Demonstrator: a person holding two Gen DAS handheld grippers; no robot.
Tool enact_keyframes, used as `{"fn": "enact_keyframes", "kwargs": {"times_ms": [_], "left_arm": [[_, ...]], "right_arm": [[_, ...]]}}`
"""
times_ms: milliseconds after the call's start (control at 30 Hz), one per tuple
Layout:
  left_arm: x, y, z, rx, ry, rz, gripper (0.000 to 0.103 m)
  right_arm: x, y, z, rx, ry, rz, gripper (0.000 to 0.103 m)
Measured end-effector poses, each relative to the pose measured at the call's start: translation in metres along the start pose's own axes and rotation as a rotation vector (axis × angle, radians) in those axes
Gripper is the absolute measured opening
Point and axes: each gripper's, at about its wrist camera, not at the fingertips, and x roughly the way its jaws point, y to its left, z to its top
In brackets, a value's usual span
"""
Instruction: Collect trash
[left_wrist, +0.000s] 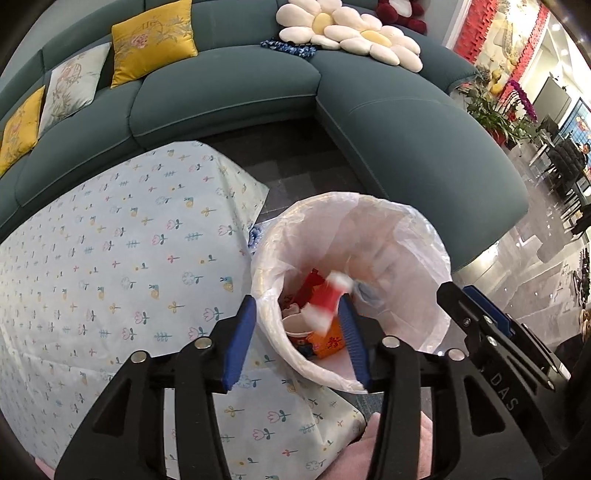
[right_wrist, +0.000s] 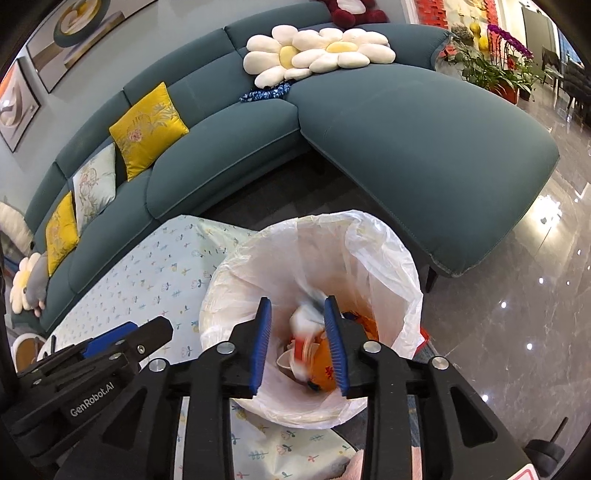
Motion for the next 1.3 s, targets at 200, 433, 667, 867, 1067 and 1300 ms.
{"fn": "enact_keyframes", "kwargs": {"times_ms": [200,433,667,867,1067,1300], "left_arm": [[-0.005,0.013,-0.009,-0.020,-0.012,0.014,0.055],[-0.018,0.029,-0.021,-0.031,-0.044,0.051,0.060],[-0.033,0.041,-0.037,-0.037,-0.082,0.090,0.067],[-0.038,0.047,-0.053,-0.039,-0.091,0.117,0.069],[-0.038,0.051,-0.067,-0.034,-0.096,0.157,0.079],[-0.030,0.054,-0.076,-0.049,-0.073,0.170,0.080]], "right_arm": [[0.000,0.003,-0.004,-0.005,0.008,-0.012,0.040],[-0.012,0.010,-0.020,-0.021,0.004,-0.058,0.050],[-0.030,0.022,-0.039,-0.067,-0.021,-0.094,0.063],[-0.043,0.034,-0.050,-0.125,-0.054,-0.106,0.072],[-0.042,0.042,-0.063,-0.196,-0.032,-0.126,0.085],[-0.035,0.038,-0.077,-0.201,-0.013,-0.126,0.096]]}}
